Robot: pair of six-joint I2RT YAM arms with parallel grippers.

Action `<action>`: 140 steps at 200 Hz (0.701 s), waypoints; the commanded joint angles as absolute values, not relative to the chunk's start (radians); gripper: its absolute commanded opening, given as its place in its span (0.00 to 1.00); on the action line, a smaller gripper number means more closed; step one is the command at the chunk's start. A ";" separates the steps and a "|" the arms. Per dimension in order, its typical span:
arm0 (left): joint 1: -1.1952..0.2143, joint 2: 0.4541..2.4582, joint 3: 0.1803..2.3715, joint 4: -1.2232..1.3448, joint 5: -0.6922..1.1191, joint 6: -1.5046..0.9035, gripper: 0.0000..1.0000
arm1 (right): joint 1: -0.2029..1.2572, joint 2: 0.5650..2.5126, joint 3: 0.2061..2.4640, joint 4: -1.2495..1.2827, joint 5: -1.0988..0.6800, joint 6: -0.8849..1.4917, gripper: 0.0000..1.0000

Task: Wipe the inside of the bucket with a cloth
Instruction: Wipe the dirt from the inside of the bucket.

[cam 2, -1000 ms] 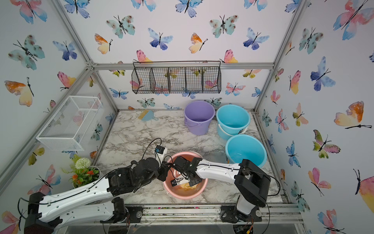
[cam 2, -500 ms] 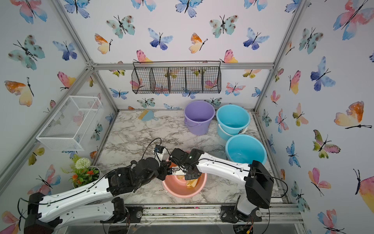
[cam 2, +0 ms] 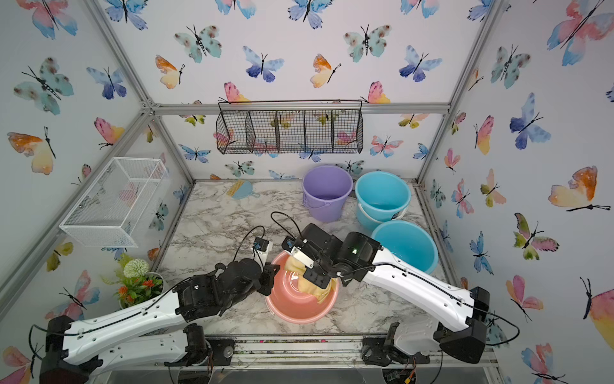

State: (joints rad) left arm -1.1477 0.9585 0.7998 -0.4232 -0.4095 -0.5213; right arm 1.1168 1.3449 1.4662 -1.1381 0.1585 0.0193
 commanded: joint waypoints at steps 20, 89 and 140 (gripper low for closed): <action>-1.151 0.934 0.796 -0.428 -0.484 -0.534 0.00 | 1.121 1.427 1.500 -1.306 0.072 0.325 0.02; -1.146 0.940 0.792 -0.380 -0.448 -0.543 0.00 | 1.122 1.449 1.365 -1.306 -0.031 0.427 0.01; -1.145 0.962 0.807 -0.376 -0.420 -0.567 0.00 | 1.123 1.535 1.246 -1.136 -0.074 0.411 0.01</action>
State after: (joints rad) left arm -1.1473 0.9558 0.7963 -0.4141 -0.4282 -0.5316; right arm 1.1191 1.4845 1.3056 -1.2030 -0.0353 0.4015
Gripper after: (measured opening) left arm 0.142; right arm 0.090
